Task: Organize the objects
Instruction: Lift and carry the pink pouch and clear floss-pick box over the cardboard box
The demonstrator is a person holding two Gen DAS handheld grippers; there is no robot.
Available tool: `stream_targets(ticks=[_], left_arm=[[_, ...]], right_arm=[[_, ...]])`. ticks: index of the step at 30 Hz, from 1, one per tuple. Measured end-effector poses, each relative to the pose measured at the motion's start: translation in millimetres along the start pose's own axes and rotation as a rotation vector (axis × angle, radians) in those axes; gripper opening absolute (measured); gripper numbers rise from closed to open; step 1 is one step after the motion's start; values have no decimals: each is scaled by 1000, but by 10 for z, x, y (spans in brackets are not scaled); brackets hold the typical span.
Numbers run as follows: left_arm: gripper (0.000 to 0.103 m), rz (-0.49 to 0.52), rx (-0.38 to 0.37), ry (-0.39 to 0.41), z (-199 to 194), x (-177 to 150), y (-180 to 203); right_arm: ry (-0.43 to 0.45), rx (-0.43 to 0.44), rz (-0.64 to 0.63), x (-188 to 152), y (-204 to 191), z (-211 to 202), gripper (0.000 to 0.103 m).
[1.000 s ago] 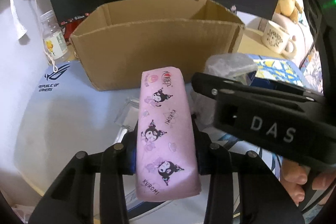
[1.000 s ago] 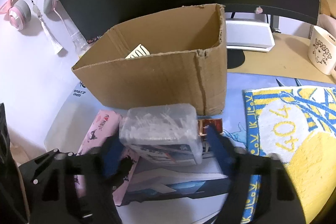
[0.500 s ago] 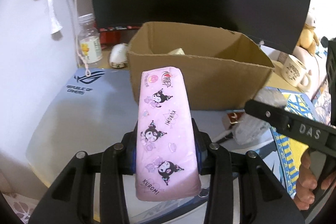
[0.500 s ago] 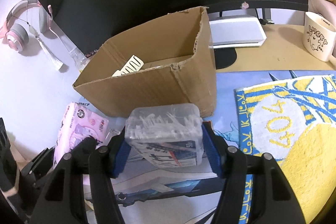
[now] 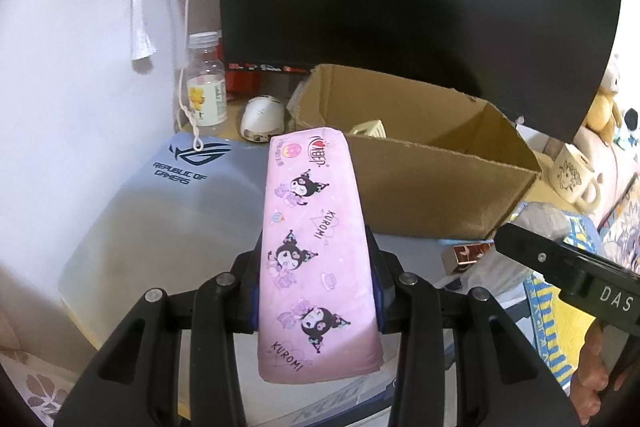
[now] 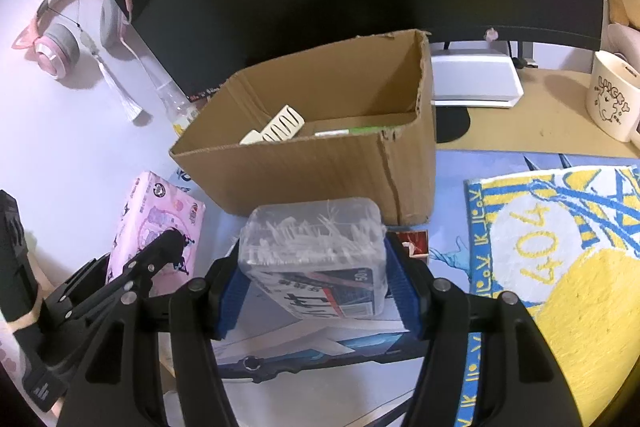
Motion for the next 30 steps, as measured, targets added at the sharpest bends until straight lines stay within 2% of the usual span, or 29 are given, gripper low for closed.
stream_targets(ticks=[3,7,19,30], left_arm=[[38,-8,6,-3,9,0,-39],[38,-15,-25,-8,-2,-2,-35],[38,-55,33,55,-82,150,-189],[38,-87,32,120,-256,432,-242]], right_arm=[[5,2,5,13,10,-26,67],[-2,22,28,10,18,-31,67],[35,30,13,147,5,-206,67],[110,5,-74,360,-133,-435,67]])
Point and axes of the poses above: each gripper's, at about its wrist camera, not at the fingertips, and z roughly the way its jaws point, y to its right, x to its top, the point moved 9 cm from there along z, roughly the way its jaws point, and after that the axes turned 11 degrees about x, right-handed, at the moved point
